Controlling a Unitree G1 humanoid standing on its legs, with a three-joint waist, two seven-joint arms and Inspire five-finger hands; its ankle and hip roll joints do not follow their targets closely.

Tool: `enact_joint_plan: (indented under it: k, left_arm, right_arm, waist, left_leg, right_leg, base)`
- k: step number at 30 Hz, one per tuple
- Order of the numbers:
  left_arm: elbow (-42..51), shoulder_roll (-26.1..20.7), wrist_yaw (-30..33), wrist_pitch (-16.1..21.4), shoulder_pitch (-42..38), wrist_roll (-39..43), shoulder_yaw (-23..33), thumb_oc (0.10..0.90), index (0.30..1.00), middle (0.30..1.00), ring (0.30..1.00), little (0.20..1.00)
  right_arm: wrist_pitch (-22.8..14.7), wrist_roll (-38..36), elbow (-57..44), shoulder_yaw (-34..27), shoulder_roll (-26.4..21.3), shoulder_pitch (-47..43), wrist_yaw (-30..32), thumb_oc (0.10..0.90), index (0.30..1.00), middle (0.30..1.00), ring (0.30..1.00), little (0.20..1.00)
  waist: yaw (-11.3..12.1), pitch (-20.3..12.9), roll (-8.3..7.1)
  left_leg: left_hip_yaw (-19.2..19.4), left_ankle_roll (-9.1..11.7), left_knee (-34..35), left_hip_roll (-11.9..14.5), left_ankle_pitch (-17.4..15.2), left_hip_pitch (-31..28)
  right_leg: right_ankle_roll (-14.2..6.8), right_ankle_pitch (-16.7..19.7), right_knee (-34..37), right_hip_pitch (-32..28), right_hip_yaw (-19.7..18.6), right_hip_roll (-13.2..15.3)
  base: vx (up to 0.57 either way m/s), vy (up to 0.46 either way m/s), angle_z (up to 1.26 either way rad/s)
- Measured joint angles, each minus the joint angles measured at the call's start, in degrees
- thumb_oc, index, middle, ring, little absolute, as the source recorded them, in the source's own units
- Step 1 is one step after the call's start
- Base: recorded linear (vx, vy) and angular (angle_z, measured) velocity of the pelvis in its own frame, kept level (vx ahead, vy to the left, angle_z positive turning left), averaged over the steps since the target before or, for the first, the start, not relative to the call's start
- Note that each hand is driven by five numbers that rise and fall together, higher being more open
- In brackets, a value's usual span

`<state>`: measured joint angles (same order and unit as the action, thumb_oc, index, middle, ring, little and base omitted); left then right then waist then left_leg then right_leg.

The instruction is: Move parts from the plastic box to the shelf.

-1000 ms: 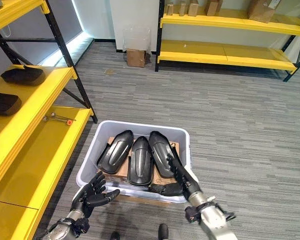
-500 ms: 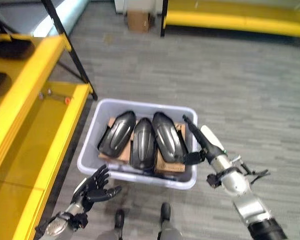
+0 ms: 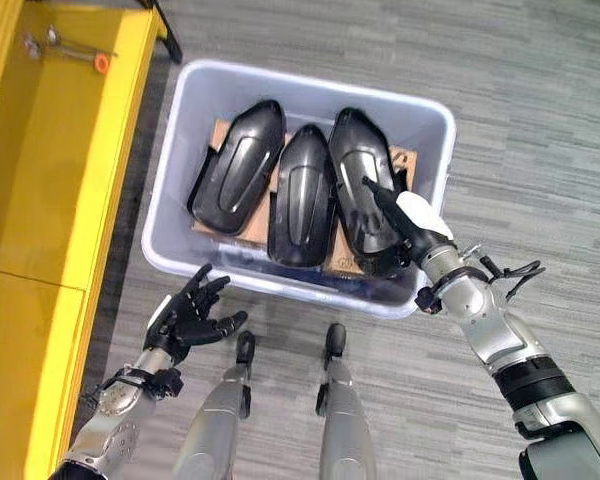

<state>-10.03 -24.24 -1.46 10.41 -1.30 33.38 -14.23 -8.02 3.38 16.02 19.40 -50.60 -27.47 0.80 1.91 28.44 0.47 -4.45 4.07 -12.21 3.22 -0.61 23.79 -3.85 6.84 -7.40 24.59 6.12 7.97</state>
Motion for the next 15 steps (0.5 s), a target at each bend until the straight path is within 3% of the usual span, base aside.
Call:
enact_joint_plan:
  k: [5,15]
  left_arm:
    - [0.04,-0.28,0.11,0.29,-1.18,0.0,0.63,0.9,1.0,1.0,1.0,1.0]
    - [0.72,-0.38,0.98,1.35,-2.25,0.02,0.84,0.9,1.0,1.0,1.0,1.0]
  right_arm:
    - [0.07,1.13,0.03,-0.02,-0.22,0.15,0.45,0.9,1.0,1.0,1.0,1.0]
    - [0.44,6.25,0.41,-0.02,-2.22,0.03,1.12,0.9,1.0,1.0,1.0,1.0]
  waist:
    - [-0.23,0.64,-1.16]
    - [-0.17,1.07,-1.97]
  left_leg:
    - [0.44,-0.8,-4.74,-0.51,-1.98,2.73]
    - [-0.24,-1.09,-8.65,-0.73,-3.19,6.46]
  right_leg:
    - [-0.35,-0.92,-2.81,2.0,-0.88,0.58]
    - [-0.39,-1.64,-5.47,4.78,-0.71,0.72]
  base:
    - [-0.01,0.001,-0.03]
    - [0.0,-0.001,0.0]
